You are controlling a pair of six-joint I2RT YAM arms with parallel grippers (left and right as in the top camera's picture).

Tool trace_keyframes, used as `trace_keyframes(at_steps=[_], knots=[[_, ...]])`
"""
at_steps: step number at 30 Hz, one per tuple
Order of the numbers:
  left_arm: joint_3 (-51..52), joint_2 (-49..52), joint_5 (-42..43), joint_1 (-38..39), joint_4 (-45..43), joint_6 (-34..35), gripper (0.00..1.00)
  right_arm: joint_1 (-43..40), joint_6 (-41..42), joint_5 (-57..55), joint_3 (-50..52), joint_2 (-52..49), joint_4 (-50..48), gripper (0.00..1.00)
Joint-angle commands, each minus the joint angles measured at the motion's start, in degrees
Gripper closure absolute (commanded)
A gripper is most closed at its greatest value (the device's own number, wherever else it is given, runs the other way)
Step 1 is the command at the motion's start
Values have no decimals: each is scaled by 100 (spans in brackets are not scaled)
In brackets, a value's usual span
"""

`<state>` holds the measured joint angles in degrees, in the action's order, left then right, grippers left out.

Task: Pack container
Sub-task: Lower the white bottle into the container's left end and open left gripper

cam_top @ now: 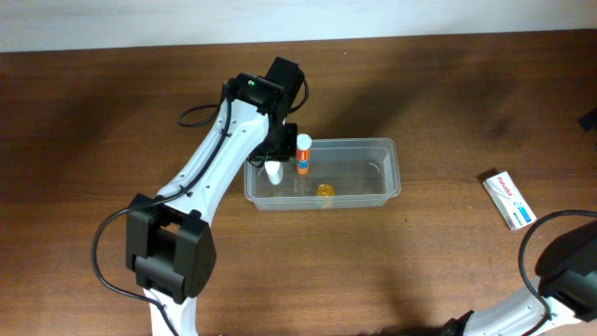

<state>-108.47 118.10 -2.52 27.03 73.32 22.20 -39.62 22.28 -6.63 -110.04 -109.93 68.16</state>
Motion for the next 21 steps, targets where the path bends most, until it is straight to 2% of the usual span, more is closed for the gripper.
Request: trace_keyframes(at_steps=[1,21], knots=[[-20,9,-352,-17,-26,94,99,-15,28,-72,-55,68,0,2],[358,31,-380,-17,-332,94,99,-15,28,-70,-55,68,0,2]])
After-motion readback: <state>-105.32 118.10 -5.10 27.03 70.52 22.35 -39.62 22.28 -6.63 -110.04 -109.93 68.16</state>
